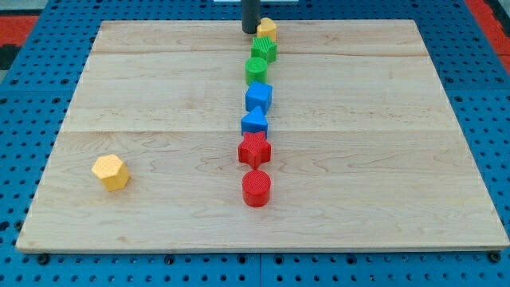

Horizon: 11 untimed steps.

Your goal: Push the yellow hexagon towards the bottom center

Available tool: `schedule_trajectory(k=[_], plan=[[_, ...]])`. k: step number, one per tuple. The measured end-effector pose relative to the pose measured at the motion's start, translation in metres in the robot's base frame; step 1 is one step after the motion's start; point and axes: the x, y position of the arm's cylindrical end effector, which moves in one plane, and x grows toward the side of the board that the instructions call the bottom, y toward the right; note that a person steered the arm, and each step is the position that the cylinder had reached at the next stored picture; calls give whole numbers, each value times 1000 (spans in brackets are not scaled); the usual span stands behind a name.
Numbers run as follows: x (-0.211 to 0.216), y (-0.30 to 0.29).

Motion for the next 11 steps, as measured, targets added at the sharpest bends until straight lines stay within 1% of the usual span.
schedule_trajectory(k=[1, 2, 3, 4, 5, 6, 7, 8, 9, 10, 11], plan=[[15, -96], [92, -199], [174, -266], [246, -223], [303, -193], [353, -145], [374, -191], [394, -171], [377, -185], [375, -133], [374, -112]])
